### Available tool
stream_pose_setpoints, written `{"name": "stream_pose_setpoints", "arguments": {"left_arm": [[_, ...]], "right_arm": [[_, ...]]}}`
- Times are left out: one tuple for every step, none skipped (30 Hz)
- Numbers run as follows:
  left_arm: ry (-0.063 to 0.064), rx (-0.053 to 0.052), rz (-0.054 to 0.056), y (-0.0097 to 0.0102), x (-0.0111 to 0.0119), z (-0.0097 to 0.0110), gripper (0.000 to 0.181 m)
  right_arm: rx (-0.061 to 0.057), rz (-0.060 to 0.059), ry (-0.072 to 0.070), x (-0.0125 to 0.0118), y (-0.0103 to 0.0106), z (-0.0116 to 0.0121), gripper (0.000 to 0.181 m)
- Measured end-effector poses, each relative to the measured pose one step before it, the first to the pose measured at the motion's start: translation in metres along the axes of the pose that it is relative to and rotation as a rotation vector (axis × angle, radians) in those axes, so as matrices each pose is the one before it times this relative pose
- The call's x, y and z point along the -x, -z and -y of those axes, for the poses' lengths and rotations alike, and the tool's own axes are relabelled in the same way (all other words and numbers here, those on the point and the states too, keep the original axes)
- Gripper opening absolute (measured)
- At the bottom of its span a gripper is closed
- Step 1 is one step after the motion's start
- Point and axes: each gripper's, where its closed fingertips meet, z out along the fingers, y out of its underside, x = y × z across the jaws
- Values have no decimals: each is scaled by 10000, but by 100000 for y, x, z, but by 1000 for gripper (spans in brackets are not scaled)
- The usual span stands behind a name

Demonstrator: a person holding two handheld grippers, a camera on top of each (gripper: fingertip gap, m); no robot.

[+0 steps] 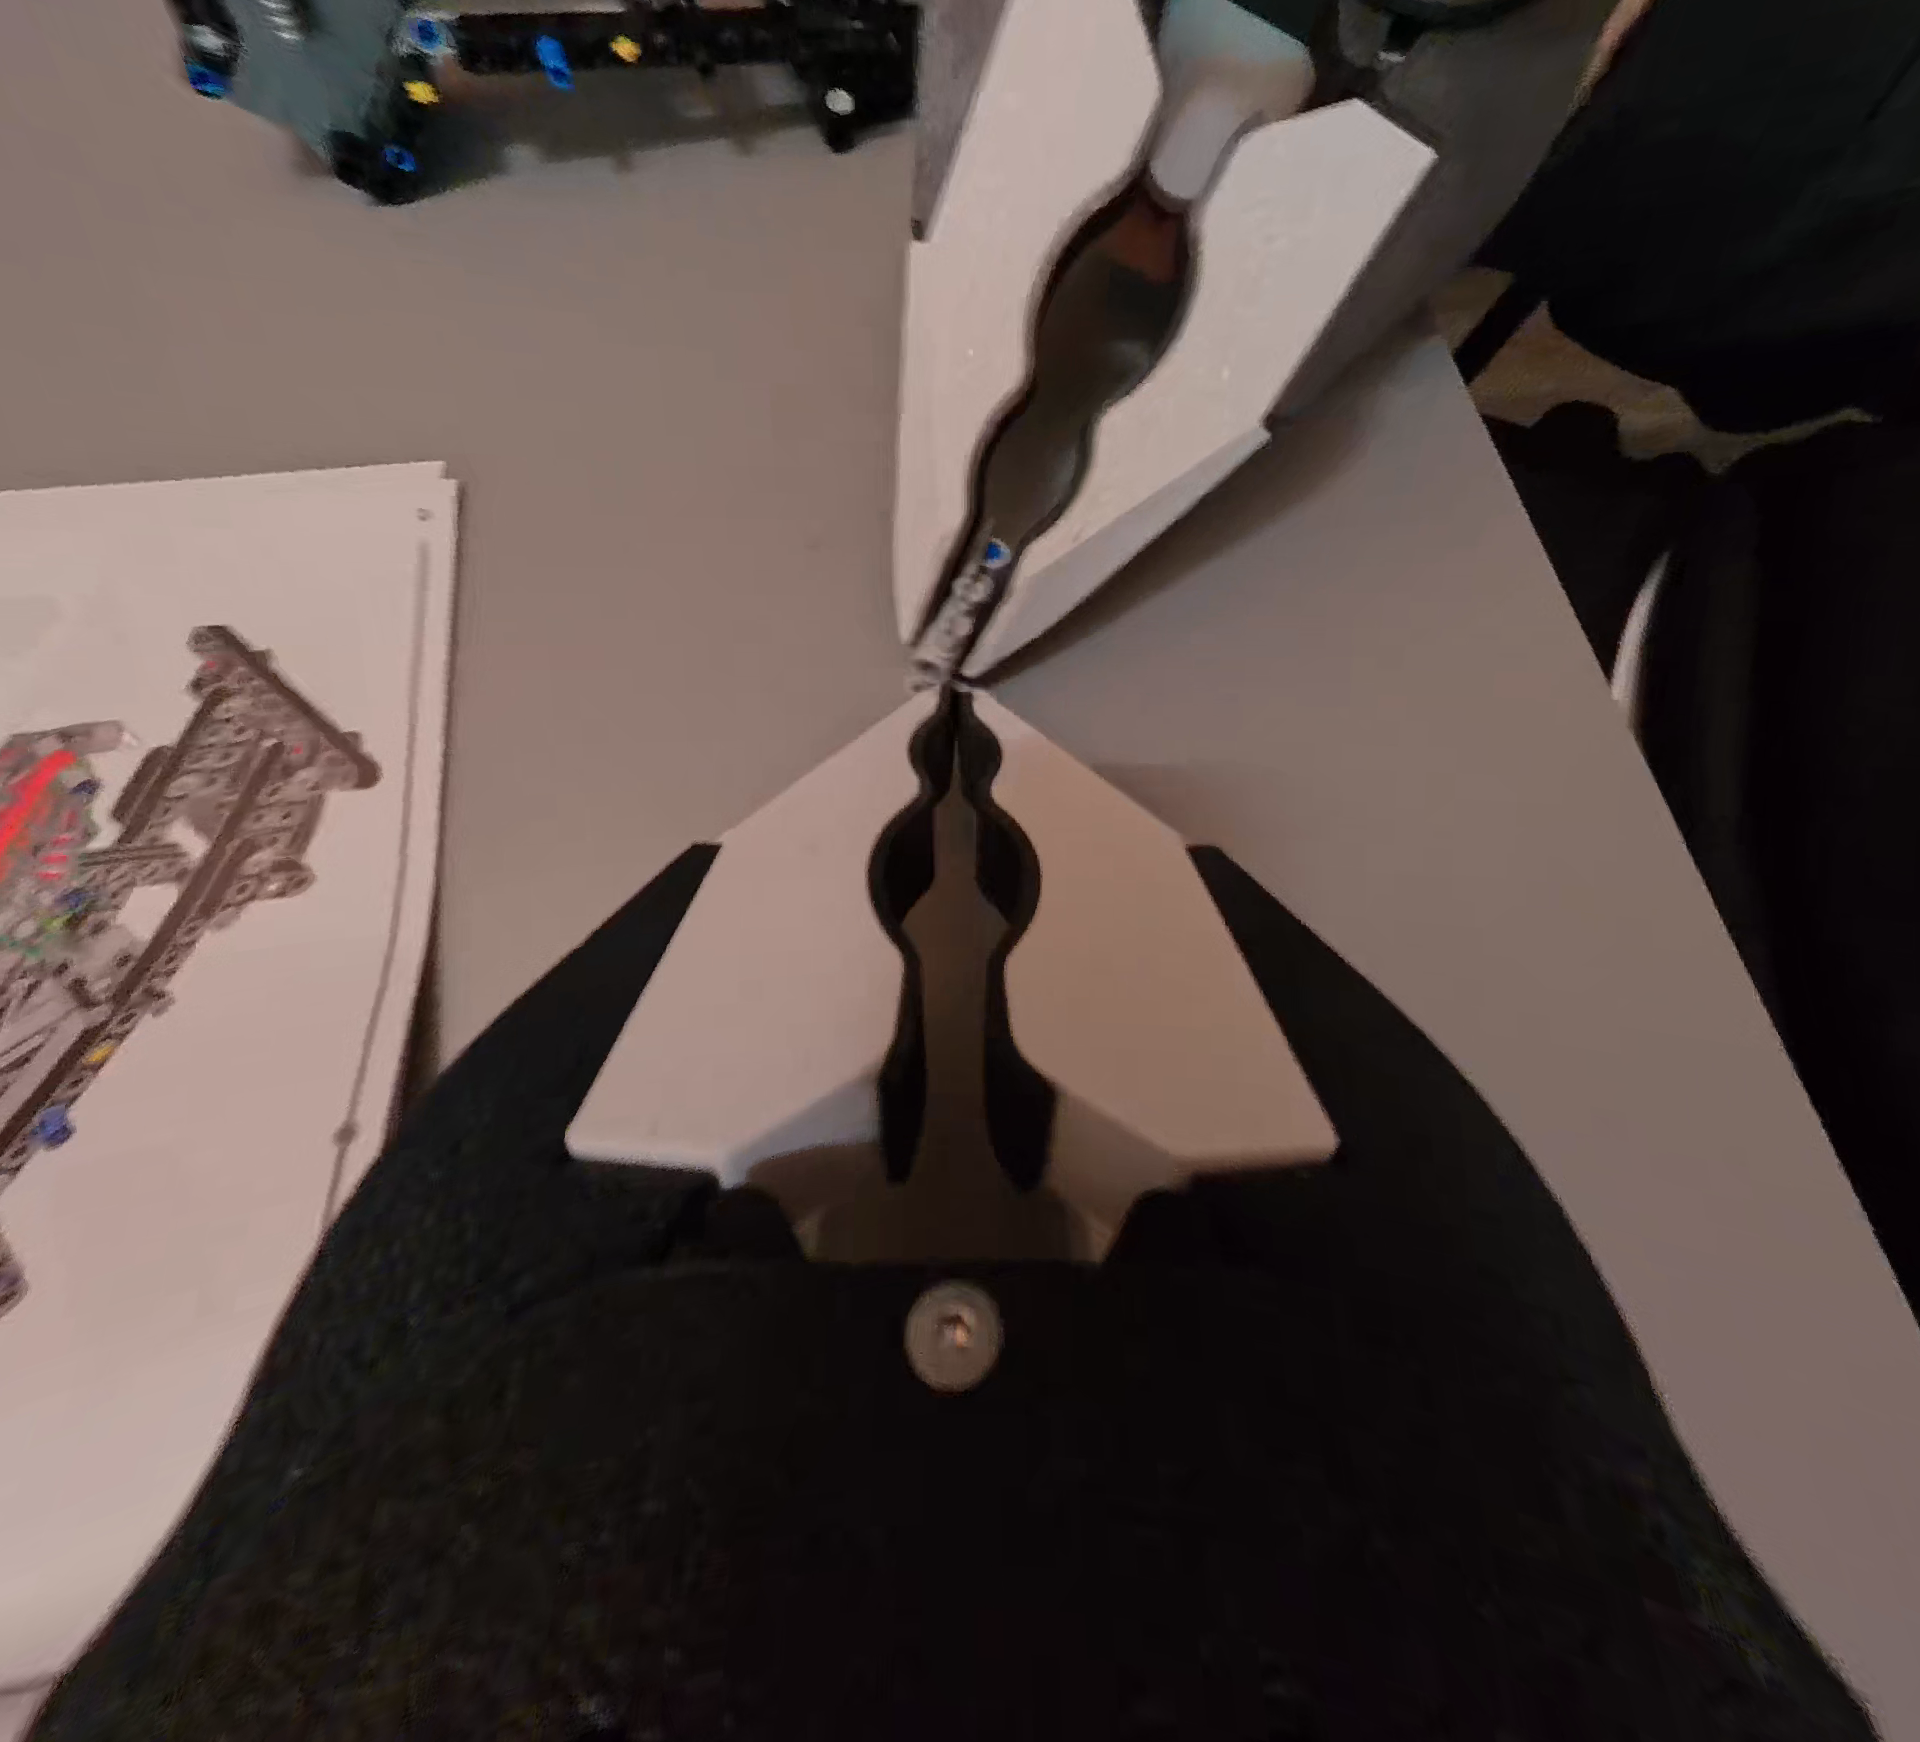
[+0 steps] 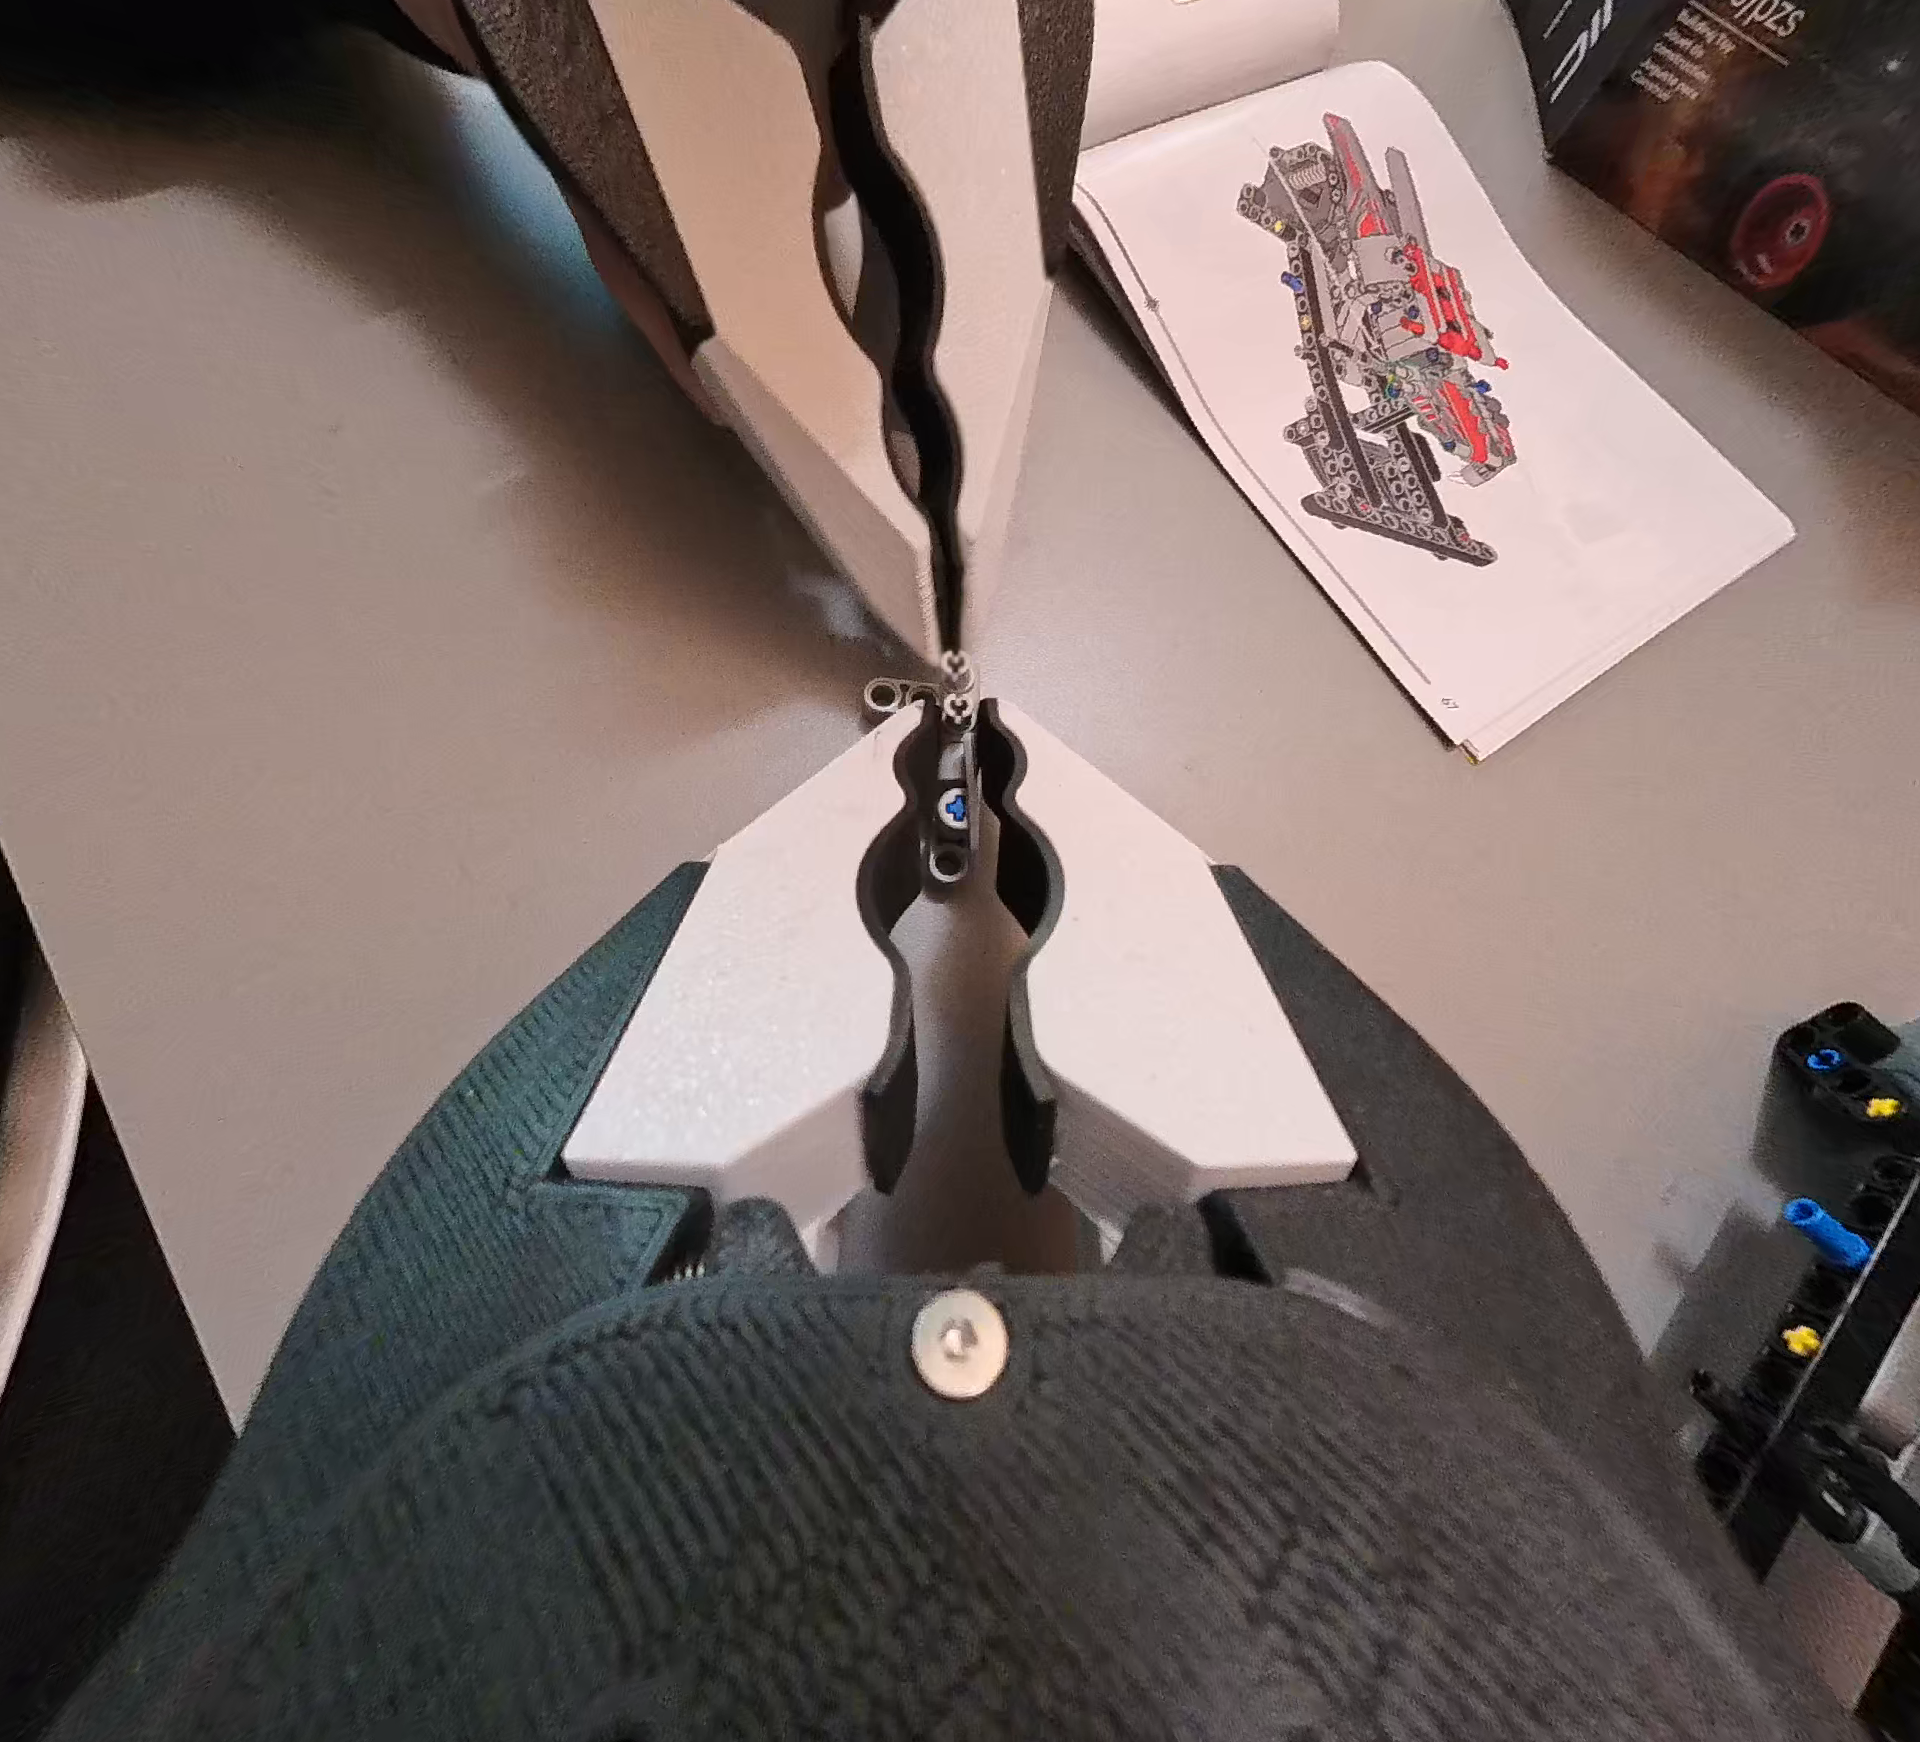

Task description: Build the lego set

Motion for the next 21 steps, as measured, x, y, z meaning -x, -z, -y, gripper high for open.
{"name": "stream_pose_setpoints", "arguments": {"left_arm": [[-134,43,-158,-74,-357,-33,0],[-195,-13,82,-58,-51,61,0],[-288,-39,171,-47,46,118,0],[-324,-18,161,-84,10,92,0],[-263,105,141,-121,-7,-106,0],[-160,185,149,-110,68,-258,0],[-23,-19,58,-7,49,51,0],[81,3,-40,-2,-2,-7,0],[15,7,-73,4,-34,-26,0],[-62,36,-85,0,-66,-82,0],[-147,-7,8,-1,4,-13,0],[-118,1,31,3,-3,5,0],[-45,2,24,-11,5,-1,0],[-12,-4,-3,-3,4,6,0],[-28,-4,-14,6,10,-16,0],[-26,-5,-22,5,7,-14,0],[0,2,-25,1,5,-6,0],[1,1,-28,-6,10,-13,0],[3,-2,-36,-2,-12,0,0],[-1,0,-17,-14,-4,-2,0],[-35,0,8,0,6,2,0]], "right_arm": [[4,-36,20,-20,-4,-7,6],[2,-38,32,-13,8,1,6],[-1,-30,35,2,-7,3,6],[-1,-9,15,4,10,-2,6],[-4,27,-5,28,7,8,6],[19,48,-29,24,6,-30,6],[67,74,-27,55,-36,-103,6],[-19,26,-28,-16,6,27,7],[-20,38,6,1,24,17,7],[-19,11,12,-19,0,25,7],[-81,26,60,21,25,130,7],[-184,-15,12,-49,88,295,7],[-158,11,-56,-69,63,253,7],[-34,50,-56,-34,-8,67,7],[53,53,0,22,-81,-58,7],[24,44,77,69,-48,19,6],[20,-36,109,-26,-14,18,6],[13,-12,34,3,-18,8,6],[-15,30,-74,-1,-18,13,5],[-38,90,-152,-7,2,3,5],[14,129,-219,-10,-7,-15,6]]}}
